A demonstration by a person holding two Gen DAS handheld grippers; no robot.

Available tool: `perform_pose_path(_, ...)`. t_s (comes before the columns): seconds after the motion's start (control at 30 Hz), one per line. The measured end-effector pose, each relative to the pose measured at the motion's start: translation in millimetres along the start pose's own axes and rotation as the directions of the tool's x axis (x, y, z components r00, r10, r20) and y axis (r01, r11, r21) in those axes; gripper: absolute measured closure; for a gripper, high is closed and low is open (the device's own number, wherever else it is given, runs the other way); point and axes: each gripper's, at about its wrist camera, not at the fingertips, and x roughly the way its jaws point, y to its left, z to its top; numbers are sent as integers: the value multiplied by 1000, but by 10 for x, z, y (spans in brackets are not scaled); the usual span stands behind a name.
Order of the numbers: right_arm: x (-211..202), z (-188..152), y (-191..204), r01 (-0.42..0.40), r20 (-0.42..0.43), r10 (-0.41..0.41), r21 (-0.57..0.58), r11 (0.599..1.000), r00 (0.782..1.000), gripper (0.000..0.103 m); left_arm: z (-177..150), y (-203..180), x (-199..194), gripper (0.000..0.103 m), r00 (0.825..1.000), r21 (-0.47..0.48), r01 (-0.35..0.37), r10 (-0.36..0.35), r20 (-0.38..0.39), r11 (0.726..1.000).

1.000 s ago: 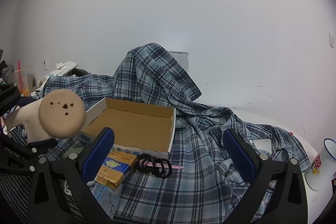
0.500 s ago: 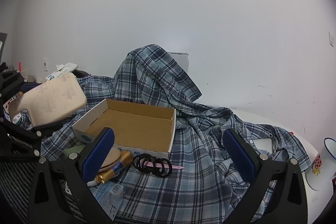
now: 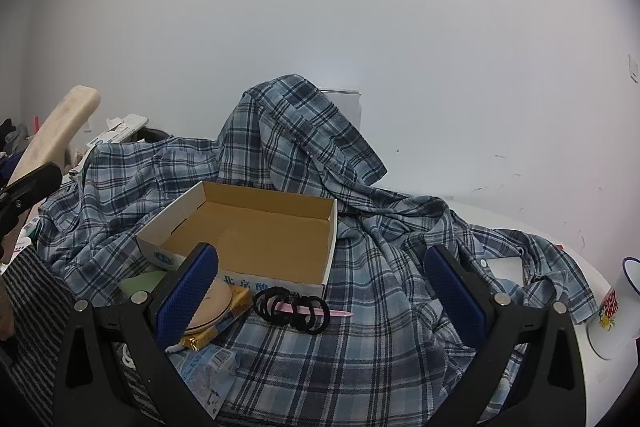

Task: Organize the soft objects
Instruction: 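Carry the phone case up with the left gripper while the right gripper grasps the beige disc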

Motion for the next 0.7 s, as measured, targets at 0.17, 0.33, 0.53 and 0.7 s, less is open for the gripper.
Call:
perform_pose_path(0.17,-25,6,171,-17,5,17,-70,997,1000,0,-63,99,134,29,998,-56,39,-42,-54,998)
perform_pose_path(0.33,187,11,414,-113,-134,101,-90,989,986,0,-110,191,225,29,994,-108,47,-58,-97,993)
perform_pose_path(0.53,547,-50,824,-258,-323,194,-171,951,926,0,-149,292,255,29,992,-164,41,-61,-114,986)
perform_pose_path(0.7,773,-148,1010,-306,-412,209,-185,934,887,0,-146,361,227,29,993,-203,12,-34,-109,979)
